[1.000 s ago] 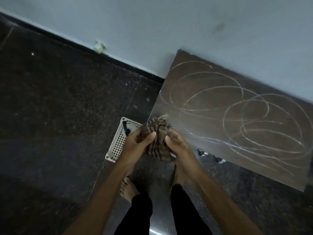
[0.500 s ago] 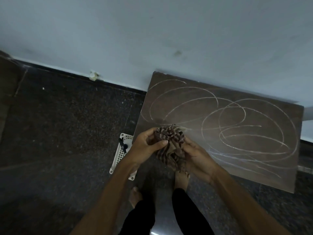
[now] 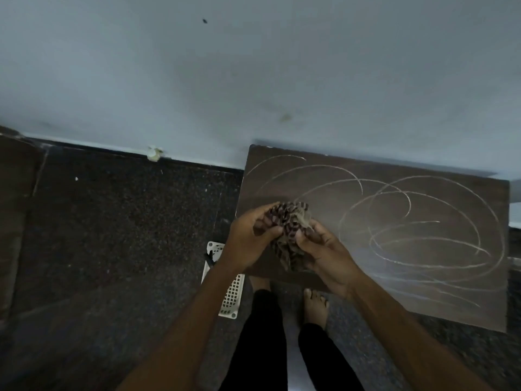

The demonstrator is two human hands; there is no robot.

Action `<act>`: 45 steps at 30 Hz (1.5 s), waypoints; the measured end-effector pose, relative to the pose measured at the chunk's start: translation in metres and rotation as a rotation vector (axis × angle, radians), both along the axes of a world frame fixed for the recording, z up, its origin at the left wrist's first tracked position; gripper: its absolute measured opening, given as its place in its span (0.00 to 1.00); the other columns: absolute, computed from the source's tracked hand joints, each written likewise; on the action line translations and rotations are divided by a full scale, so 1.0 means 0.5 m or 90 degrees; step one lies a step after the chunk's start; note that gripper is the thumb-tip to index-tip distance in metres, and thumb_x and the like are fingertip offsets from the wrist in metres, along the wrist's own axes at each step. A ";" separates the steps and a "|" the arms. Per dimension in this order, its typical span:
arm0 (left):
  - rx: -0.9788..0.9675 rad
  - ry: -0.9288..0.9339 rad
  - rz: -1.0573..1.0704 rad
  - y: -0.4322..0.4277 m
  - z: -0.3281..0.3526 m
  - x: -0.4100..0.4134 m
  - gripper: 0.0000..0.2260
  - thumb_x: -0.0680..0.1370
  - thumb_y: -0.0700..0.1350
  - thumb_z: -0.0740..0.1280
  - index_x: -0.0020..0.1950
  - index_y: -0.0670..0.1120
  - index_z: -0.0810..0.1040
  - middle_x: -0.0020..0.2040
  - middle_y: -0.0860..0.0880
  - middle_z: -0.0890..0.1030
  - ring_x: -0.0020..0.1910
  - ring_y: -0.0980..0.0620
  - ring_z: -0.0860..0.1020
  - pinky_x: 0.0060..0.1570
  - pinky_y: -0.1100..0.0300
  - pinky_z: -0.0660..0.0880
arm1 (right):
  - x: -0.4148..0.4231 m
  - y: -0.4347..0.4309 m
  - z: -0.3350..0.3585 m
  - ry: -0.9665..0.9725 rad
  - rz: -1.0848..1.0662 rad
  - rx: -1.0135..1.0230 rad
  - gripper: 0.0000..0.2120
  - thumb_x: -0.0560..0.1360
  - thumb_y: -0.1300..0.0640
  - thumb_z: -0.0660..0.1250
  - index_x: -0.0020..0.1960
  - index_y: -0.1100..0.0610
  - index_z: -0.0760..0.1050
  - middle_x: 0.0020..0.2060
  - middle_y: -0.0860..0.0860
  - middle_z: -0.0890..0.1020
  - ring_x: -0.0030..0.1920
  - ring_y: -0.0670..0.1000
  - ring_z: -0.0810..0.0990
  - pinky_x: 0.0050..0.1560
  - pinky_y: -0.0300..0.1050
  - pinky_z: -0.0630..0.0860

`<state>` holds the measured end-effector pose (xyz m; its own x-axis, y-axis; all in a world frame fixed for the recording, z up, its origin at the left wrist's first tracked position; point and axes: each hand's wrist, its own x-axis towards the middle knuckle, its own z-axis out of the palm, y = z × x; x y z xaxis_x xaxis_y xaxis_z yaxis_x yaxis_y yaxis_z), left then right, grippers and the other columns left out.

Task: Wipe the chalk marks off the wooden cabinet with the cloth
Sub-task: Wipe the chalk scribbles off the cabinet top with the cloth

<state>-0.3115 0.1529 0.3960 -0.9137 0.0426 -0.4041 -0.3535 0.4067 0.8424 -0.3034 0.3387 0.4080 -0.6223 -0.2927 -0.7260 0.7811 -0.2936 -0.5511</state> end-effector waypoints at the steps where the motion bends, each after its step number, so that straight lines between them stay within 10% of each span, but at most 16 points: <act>1: 0.001 0.000 0.018 -0.005 -0.003 -0.011 0.20 0.77 0.41 0.76 0.68 0.47 0.80 0.54 0.48 0.85 0.52 0.57 0.84 0.55 0.67 0.78 | -0.017 -0.007 -0.003 0.015 -0.005 0.010 0.21 0.74 0.56 0.70 0.66 0.53 0.75 0.59 0.56 0.83 0.60 0.56 0.82 0.60 0.57 0.79; 9: 0.126 -0.123 0.154 -0.037 -0.015 -0.178 0.18 0.83 0.32 0.58 0.70 0.45 0.76 0.59 0.46 0.81 0.57 0.51 0.80 0.55 0.63 0.78 | -0.199 -0.099 -0.066 0.400 0.077 0.460 0.21 0.76 0.57 0.72 0.68 0.57 0.74 0.61 0.53 0.80 0.62 0.52 0.78 0.64 0.47 0.74; 18: -0.284 0.016 -0.074 -0.144 -0.107 -0.273 0.20 0.80 0.35 0.60 0.72 0.40 0.77 0.70 0.39 0.76 0.70 0.38 0.73 0.71 0.49 0.70 | -0.287 -0.211 -0.147 0.557 0.347 0.988 0.21 0.75 0.51 0.70 0.67 0.53 0.75 0.69 0.56 0.72 0.71 0.61 0.65 0.70 0.69 0.58; 35: -0.284 0.100 -0.304 -0.193 -0.148 -0.320 0.25 0.82 0.30 0.58 0.79 0.39 0.66 0.78 0.42 0.69 0.77 0.42 0.68 0.76 0.45 0.66 | -0.236 -0.216 -0.166 0.765 0.500 0.959 0.20 0.70 0.54 0.73 0.62 0.55 0.80 0.55 0.55 0.80 0.55 0.60 0.77 0.55 0.56 0.75; 45: -0.297 0.074 -0.318 -0.196 -0.126 -0.328 0.31 0.82 0.35 0.63 0.84 0.44 0.57 0.81 0.42 0.65 0.78 0.41 0.66 0.76 0.46 0.65 | -0.296 -0.258 -0.168 0.564 0.454 0.993 0.21 0.77 0.56 0.68 0.70 0.54 0.74 0.61 0.57 0.76 0.60 0.61 0.73 0.58 0.57 0.72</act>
